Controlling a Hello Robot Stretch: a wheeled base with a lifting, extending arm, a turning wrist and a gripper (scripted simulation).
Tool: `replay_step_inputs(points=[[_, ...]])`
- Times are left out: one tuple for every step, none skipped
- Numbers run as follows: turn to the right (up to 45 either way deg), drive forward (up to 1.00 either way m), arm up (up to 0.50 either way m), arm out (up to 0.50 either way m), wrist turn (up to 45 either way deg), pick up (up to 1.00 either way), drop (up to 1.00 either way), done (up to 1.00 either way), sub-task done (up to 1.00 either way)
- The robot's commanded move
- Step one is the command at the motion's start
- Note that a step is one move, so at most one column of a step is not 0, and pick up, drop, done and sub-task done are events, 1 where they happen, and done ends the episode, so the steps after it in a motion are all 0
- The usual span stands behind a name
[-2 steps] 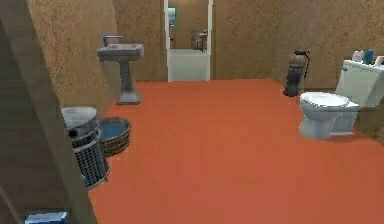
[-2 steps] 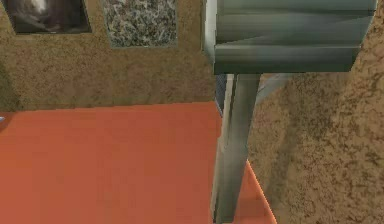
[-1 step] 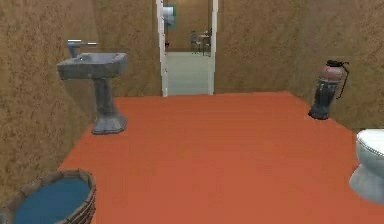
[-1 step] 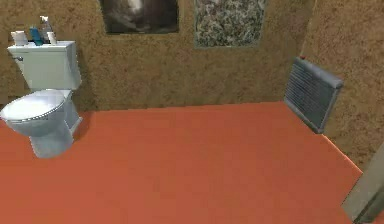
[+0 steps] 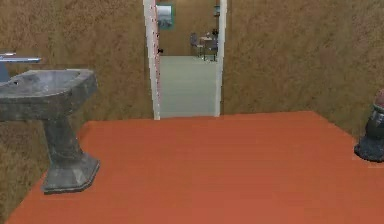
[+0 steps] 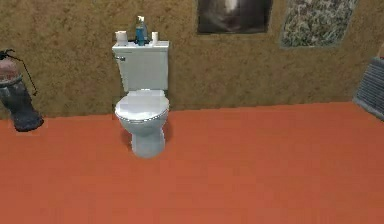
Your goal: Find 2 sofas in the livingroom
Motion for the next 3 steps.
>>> replay_step_inputs(points=[[0.0,1.00,0.00,0.00,0.0,0.00,0.00,0.00,0.00],[0.0,1.00,0.00,0.00,0.0,0.00,0.00,0.00,0.00],[3.0,0.00,0.00,0.00,0.0,0.00,0.00,0.00,0.00]])
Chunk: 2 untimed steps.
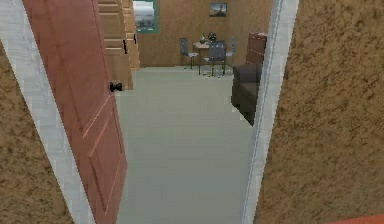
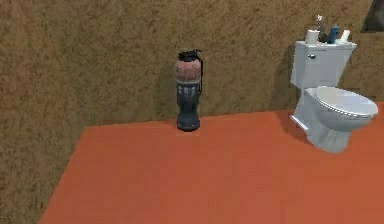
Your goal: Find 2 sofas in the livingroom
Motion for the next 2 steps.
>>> replay_step_inputs(points=[[0.0,1.00,0.00,0.00,0.0,0.00,0.00,0.00,0.00],[-9.0,0.00,0.00,0.00,0.0,0.00,0.00,0.00,0.00]])
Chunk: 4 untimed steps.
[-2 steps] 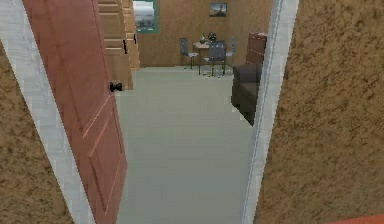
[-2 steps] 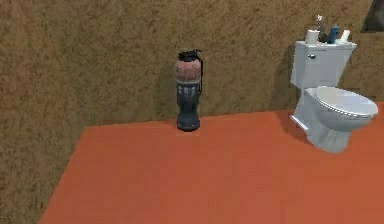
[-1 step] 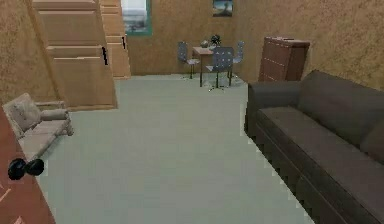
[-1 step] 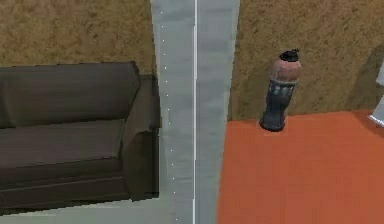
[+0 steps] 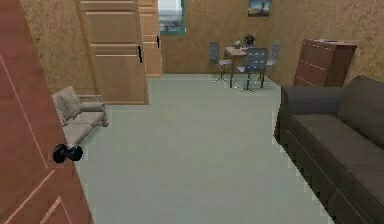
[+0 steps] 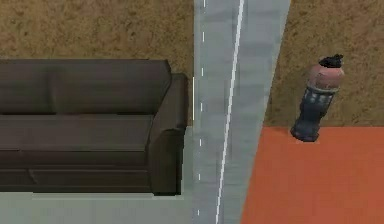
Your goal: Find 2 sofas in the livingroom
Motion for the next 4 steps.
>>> replay_step_inputs(points=[[0.0,0.05,0.00,0.00,0.0,0.00,0.00,0.00,0.00],[18.0,0.00,0.00,0.00,0.0,0.00,0.00,0.00,0.00],[0.0,0.10,0.00,0.00,0.0,0.00,0.00,0.00,0.00],[3.0,0.00,0.00,0.00,0.0,0.00,0.00,0.00,0.00]])
